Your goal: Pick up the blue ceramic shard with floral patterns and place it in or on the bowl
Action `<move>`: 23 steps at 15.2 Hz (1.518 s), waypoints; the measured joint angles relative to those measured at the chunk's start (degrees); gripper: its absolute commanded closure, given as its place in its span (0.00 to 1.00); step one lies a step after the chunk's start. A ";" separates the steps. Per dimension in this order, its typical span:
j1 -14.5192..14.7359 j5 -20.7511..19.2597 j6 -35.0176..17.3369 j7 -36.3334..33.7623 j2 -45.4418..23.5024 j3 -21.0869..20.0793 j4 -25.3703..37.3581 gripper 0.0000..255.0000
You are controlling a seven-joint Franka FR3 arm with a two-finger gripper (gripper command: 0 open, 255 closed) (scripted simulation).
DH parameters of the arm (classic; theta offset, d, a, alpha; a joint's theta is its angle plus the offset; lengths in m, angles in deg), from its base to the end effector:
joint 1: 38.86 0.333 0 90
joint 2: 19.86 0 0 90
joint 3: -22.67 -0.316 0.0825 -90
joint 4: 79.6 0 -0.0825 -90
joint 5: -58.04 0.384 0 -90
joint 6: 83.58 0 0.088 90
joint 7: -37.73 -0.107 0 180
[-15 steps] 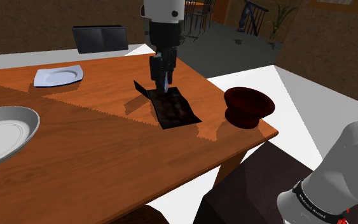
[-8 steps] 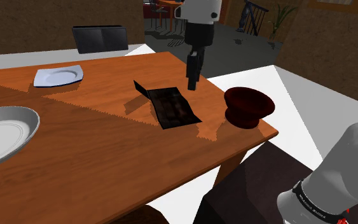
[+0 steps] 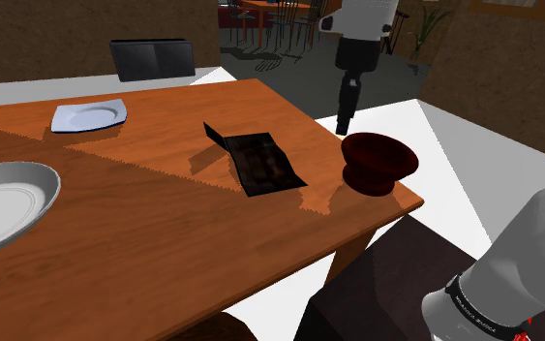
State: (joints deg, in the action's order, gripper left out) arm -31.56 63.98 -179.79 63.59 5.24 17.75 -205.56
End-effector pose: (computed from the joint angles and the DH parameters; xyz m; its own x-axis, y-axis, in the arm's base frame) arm 0.4005 0.1016 0.5485 0.8002 0.5980 -0.0458 0.5924 -0.8000 -0.0948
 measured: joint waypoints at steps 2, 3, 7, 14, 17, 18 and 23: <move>-0.90 -0.88 0.68 2.48 2.82 1.89 -2.32 1.00; -1.37 -1.39 0.61 3.64 3.18 2.77 -2.85 1.00; -3.36 -3.81 1.82 8.46 7.97 6.59 -6.70 1.00; -5.20 -6.26 -0.33 12.67 10.70 10.00 -11.75 1.00; -5.25 -6.34 -2.43 12.78 10.85 10.08 -14.02 1.00; -5.23 -6.32 -3.14 12.73 10.91 10.05 -14.78 1.00; -5.29 -6.41 -6.06 12.90 10.51 10.21 -17.30 1.00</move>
State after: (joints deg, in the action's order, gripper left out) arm -36.85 57.57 -185.85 76.49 15.75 27.96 -222.86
